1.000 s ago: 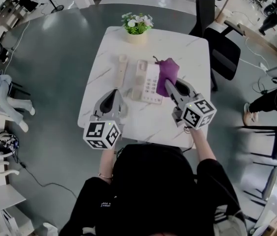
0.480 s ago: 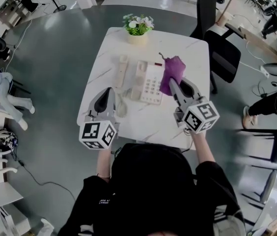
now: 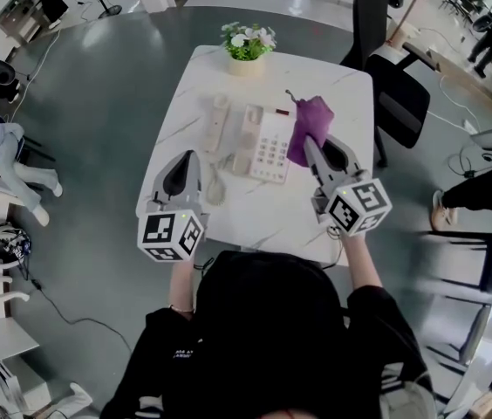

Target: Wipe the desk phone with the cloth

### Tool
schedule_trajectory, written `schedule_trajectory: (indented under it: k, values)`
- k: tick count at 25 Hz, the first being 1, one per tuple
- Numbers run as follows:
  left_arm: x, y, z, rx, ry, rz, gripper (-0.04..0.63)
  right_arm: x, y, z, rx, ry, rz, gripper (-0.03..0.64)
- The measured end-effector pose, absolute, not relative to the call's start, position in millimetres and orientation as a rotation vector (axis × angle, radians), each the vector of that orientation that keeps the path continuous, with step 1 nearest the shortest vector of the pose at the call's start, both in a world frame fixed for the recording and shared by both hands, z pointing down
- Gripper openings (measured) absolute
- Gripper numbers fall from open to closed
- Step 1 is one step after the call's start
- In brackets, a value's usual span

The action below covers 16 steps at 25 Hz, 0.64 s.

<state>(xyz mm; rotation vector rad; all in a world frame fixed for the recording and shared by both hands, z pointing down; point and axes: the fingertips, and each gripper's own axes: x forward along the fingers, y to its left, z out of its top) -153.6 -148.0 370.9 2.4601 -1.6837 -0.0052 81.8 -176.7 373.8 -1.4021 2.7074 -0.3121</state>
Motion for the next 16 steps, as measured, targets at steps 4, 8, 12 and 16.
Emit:
schedule_trajectory:
  k: [4, 8, 12, 16]
  values:
    - [-153.6, -149.6, 372.6, 2.458, -1.688, -0.001, -0.003, 83.6, -178.9, 376.0, -1.406, 2.711, -0.305, 0.037]
    - [-155.4, -149.7, 371.4, 2.455, -1.694, -0.004, -0.003, 84.3, -179.7, 377.0, -1.409, 2.711, -0.306, 0.037]
    - [-156.0, -150.3, 371.6, 2.459, -1.698, 0.006, -0.003, 84.6, -180.6, 377.1, -1.414, 2.716, -0.297, 0.037]
    - [-156.2, -151.4, 372.6, 2.456, -1.694, 0.002, -0.003, 85.1, -181.8, 376.8, -1.421, 2.719, -0.288, 0.037]
